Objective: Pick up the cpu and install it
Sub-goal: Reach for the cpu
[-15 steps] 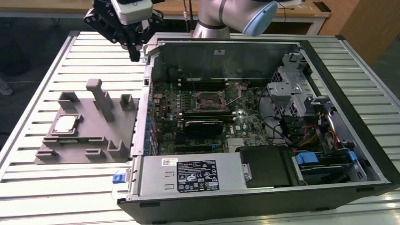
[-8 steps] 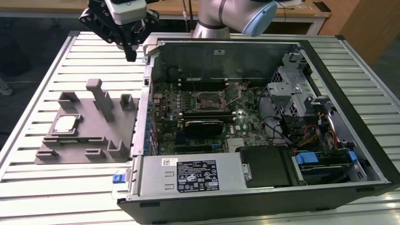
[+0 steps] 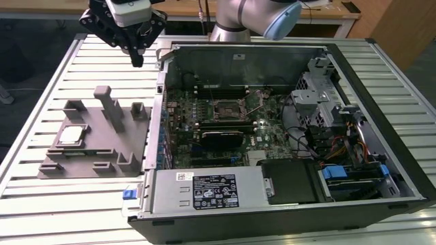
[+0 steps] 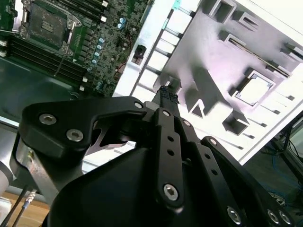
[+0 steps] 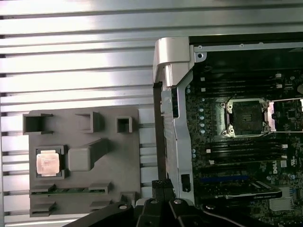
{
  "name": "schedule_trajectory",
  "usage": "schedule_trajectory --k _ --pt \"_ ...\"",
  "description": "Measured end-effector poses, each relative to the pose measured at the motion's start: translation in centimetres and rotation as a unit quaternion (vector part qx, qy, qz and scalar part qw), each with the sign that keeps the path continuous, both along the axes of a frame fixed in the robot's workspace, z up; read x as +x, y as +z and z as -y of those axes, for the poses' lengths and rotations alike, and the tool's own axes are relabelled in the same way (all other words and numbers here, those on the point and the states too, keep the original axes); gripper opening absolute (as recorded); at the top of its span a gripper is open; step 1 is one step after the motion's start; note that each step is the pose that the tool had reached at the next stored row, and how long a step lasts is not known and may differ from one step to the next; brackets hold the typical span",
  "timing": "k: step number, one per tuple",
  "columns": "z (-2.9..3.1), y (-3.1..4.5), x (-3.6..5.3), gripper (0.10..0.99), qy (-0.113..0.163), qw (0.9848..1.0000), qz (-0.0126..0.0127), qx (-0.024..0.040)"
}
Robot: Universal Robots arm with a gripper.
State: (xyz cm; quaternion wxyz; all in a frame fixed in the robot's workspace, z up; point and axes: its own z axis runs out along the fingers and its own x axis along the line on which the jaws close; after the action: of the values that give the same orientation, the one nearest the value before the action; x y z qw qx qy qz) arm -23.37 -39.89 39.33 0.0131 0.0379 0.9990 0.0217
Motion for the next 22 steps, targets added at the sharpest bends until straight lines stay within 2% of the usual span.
schedule_trajectory --k 12,17,22 --pt "0.0 0.0 -1.47 0.106 0.0 1.0 0.0 0.0" --pt "0.0 -0.1 -2.44 0.106 0.0 1.0 0.0 0.0" --pt "0.0 -0.56 -3.53 0.106 0.0 1.0 0.0 0.0"
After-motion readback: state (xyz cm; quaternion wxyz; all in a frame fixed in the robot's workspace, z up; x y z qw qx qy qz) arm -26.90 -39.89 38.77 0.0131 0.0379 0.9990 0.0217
